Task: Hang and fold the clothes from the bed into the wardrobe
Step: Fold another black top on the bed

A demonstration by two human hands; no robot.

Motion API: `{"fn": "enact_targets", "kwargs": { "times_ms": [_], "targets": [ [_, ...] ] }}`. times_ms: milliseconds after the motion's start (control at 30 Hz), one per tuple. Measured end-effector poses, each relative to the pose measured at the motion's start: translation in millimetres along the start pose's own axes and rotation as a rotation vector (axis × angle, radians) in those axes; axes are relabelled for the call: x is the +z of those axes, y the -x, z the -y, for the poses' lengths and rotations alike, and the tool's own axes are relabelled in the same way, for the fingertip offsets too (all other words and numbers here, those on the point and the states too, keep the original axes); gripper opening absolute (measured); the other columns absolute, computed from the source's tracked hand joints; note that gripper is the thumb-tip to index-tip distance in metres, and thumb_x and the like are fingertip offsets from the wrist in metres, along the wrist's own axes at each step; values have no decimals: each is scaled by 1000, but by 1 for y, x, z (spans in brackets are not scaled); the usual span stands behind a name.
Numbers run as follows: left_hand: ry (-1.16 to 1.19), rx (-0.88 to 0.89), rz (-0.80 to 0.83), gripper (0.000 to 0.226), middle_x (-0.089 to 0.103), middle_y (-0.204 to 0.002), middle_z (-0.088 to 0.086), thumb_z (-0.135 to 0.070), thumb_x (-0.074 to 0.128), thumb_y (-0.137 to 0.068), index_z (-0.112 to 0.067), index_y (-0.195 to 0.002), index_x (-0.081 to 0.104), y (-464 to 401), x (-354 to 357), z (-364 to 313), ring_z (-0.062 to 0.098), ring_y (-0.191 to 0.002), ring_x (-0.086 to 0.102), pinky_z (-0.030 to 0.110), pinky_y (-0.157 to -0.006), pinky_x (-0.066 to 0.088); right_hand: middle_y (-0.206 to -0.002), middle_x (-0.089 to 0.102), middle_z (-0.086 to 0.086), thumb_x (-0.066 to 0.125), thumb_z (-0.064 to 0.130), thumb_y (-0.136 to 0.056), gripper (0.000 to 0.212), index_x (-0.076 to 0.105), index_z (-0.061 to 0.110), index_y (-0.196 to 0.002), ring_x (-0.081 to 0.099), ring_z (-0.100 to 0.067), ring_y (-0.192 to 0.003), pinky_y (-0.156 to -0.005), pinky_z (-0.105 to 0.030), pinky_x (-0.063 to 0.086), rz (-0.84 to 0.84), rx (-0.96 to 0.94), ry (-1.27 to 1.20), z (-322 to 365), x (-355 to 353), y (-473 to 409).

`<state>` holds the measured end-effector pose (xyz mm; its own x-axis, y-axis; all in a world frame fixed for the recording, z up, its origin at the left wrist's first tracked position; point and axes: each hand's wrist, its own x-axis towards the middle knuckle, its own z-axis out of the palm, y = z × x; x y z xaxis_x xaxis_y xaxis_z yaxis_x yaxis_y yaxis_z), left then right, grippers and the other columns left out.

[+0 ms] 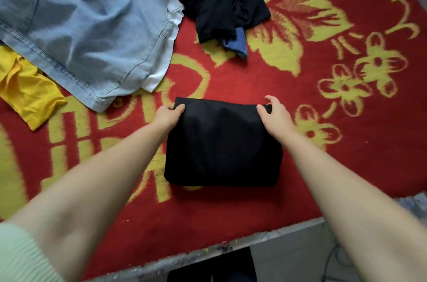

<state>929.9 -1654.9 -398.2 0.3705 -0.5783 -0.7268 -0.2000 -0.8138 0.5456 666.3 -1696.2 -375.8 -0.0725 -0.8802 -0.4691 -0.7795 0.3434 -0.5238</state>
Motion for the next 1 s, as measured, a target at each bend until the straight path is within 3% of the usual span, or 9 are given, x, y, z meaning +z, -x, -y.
{"fn": "enact_targets", "kwargs": {
  "times_ms": [100, 200, 333, 467, 567, 633, 767, 933, 1000],
  "targets": [
    [27, 135, -202, 34, 56, -85, -1, -41, 42, -98, -9, -93, 54, 14, 20, 29, 23, -85, 54, 33, -69, 38, -158, 23, -11, 38, 32, -98, 56, 25, 18, -151, 15, -27, -147, -116, -55, 4, -297, -181, 271, -2, 33, 36],
    [0, 274, -319, 31, 51, -72, -6, -35, 35, -102, -14, -81, 47, 18, 28, 42, 18, -70, 50, 33, -63, 32, -159, 20, -6, 32, 37, -95, 56, 29, 24, -150, 8, -25, -148, -108, -65, -4, -186, -528, 558, -4, 63, 64],
    [-203, 202, -434, 36, 48, -68, 3, -37, 29, -103, -11, -80, 39, 5, 35, 48, 32, -68, 49, 38, -58, 31, -161, -12, 8, 22, 47, -100, 58, -5, 37, -151, -27, -11, -141, -109, -68, -8, 1, -284, 520, -41, 66, 40],
    [-316, 188, -483, 33, 55, -124, 12, -34, 35, -102, -10, -120, 49, 8, 39, 37, 32, -119, 46, 46, -102, 29, -161, -14, 7, 13, 47, -101, 57, -7, 34, -152, -20, -20, -146, -110, -68, -7, 48, -280, 576, -42, 49, 21],
    [-535, 589, -458, 56, 25, -157, 5, -36, 36, -99, -16, -150, 26, 32, 49, 24, 23, -146, 17, 51, -115, 0, -162, -5, 0, 10, 45, -99, 57, 3, 27, -154, -15, -20, -147, -107, -64, -15, -110, -344, 608, -25, 47, 36],
    [-779, 816, -327, 60, 16, -159, 2, -43, 27, -96, -20, -151, 22, 54, 71, 21, 19, -147, 4, 56, -112, -2, -162, -3, 0, 13, 43, -99, 58, 6, 26, -153, -15, -18, -146, -107, -62, -17, -124, -376, 589, -16, 55, 52],
    [-988, 653, -217, 59, -13, -159, -5, -52, 7, -96, -33, -149, -8, 45, 95, 49, 14, -140, -26, 59, -112, -11, -161, -10, 4, 25, 39, -103, 56, -8, 35, -148, -22, -16, -143, -108, -63, -16, -114, -270, 569, -28, 77, 52],
    [-943, 735, -266, 56, 3, -157, -2, -45, 18, -97, -26, -149, 9, 20, 77, 89, 17, -147, 1, 60, -113, 3, -157, -6, 10, 18, 39, -97, 54, 0, 32, -148, -17, -12, -144, -110, -61, -14, -152, -335, 494, -53, 88, 37],
    [-936, 668, -252, 56, -3, -156, -5, -45, 13, -96, -27, -148, 3, 12, 59, 106, 12, -145, -7, 59, -113, -1, -157, -3, 10, 18, 38, -96, 55, 4, 29, -149, -14, -9, -144, -111, -62, -10, -151, -346, 463, -56, 89, 34]
  ]
}}
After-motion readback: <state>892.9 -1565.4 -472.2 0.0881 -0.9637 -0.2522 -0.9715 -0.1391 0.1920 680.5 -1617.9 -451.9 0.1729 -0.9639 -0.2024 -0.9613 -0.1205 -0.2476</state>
